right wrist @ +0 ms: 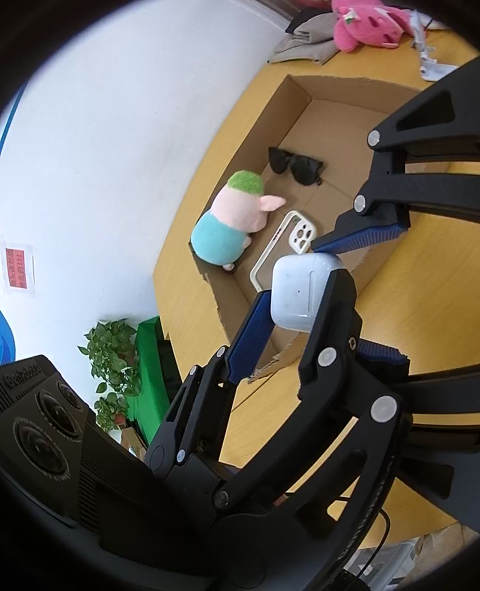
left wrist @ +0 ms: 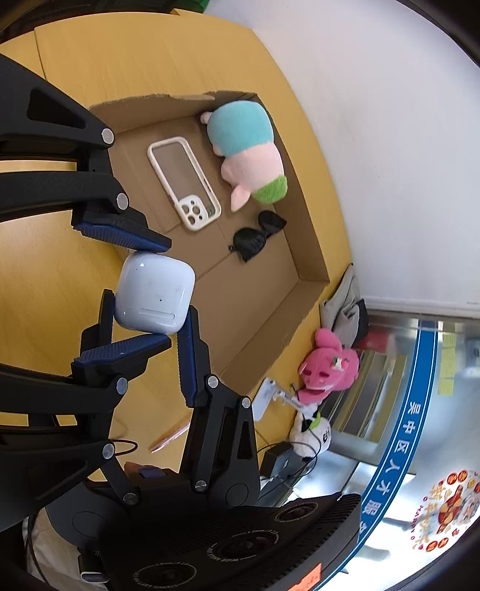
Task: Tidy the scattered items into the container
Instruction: 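Carry the earbuds case with the right gripper over the box, then open the right gripper to drop the earbuds case into the box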
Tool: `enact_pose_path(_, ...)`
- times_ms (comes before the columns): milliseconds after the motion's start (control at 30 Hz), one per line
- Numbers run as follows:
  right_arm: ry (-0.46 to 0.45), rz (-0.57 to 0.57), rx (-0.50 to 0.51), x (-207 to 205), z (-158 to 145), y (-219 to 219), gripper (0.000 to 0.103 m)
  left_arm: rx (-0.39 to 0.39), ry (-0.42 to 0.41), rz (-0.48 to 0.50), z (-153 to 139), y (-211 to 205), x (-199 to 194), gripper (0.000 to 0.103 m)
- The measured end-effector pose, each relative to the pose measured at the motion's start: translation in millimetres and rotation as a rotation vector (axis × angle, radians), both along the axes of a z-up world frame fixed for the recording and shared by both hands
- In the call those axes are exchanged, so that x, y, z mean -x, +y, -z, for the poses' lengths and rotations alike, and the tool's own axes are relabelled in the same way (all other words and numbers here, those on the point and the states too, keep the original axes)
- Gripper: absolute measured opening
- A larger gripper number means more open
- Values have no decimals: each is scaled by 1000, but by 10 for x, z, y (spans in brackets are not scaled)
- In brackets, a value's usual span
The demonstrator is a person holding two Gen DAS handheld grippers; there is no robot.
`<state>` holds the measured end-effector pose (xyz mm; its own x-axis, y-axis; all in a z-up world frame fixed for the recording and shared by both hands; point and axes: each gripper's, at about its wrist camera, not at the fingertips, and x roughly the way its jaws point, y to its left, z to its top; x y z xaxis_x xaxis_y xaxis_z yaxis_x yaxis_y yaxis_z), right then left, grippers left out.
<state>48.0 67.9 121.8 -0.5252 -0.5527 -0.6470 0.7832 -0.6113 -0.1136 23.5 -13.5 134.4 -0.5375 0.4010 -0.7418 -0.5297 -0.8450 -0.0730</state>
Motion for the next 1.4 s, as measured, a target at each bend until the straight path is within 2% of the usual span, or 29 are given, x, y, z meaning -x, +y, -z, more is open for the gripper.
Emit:
enact_pose_path(267, -53, -52, -22, 448, 55, -403, 42, -23, -55, -55, 81, -377, 441, 49)
enact_pose_path(433, -127, -85, -48, 773, 206, -631, 42, -54, -140, -101, 288, -602, 770, 49)
enact_pose_path(667, -299, -113, -84, 1163, 643, -871, 42, -95, -318, -168, 774, -806, 1103, 49)
enact_pose_path(1067, -585, -102, -116, 1551, 1278, -1113, 42, -170, -569, -273, 1401, -1071, 1375, 49)
enact_pose_path(1233, -631, -67, -159, 1604, 1364, -1144, 43, -198, -607, -292, 1508, -1081, 1399, 49)
enact_pose_path(1400, -652, -50, -204, 1580, 1425, -1171, 43, -161, -597, -305, 1540, -1059, 1393, 49)
